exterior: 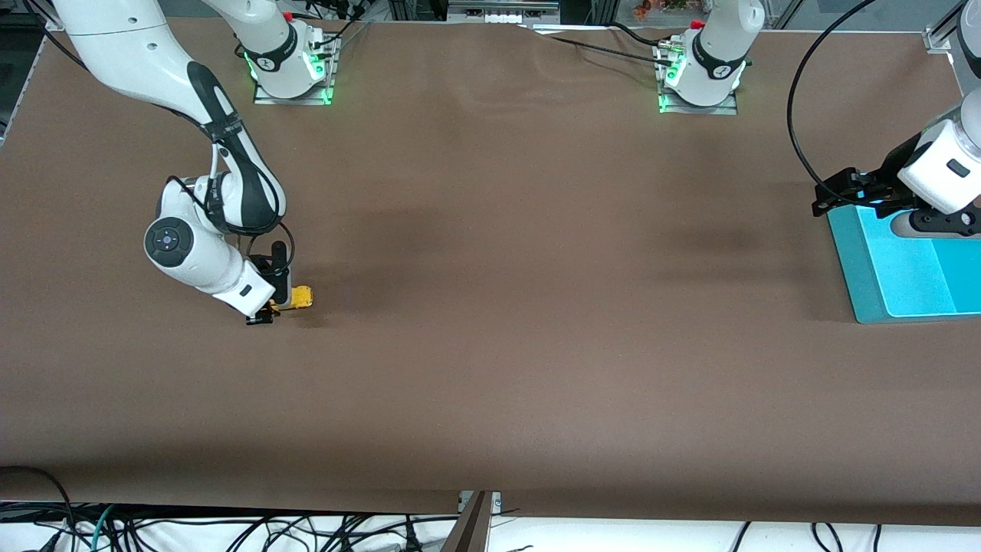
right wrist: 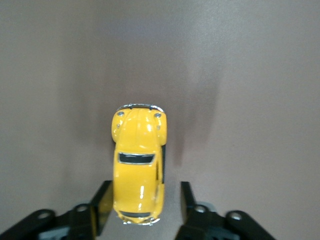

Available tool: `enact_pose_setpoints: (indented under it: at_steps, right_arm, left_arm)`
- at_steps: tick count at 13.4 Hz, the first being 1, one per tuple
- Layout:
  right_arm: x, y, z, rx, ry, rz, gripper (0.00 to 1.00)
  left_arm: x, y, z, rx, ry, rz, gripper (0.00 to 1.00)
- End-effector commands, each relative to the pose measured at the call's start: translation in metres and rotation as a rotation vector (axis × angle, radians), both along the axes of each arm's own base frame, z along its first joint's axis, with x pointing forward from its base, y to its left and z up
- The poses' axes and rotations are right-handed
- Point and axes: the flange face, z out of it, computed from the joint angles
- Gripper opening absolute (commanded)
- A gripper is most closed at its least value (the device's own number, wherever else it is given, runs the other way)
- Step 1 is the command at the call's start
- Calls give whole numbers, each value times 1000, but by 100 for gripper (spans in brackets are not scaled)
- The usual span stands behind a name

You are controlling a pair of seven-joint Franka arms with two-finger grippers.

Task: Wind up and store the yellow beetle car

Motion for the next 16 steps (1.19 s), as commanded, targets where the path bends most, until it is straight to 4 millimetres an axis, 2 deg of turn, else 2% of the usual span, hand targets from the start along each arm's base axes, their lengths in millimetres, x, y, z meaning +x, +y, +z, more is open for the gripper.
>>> enact_pose_setpoints:
  at_steps: [1,5,6,9,12,14,16]
  right_arm:
    - [-5,-1,5,10,-12,18,16]
    - [-7,-2,-4,9,4,15,12]
    - [-8,-10,-8,8,10,3,12]
    - [-8,-62,-26,8,38,-34,12]
    - [-5,-124,-24,11,13,-39,12]
    - [-9,-173,-23,10,-10,-78,13]
    - [-13,-206,-31,7,-31,-83,13]
  left_arm:
    - [2,3,4,23,3,-17,100]
    - [2,2,4,23,3,-19,100]
    - [2,2,4,23,3,-19,100]
    - [2,3,4,23,3,-17,100]
    - [2,3,4,23,3,-17,100]
    - [2,3,4,23,3,-17,100]
    - [2,3,4,23,3,-17,100]
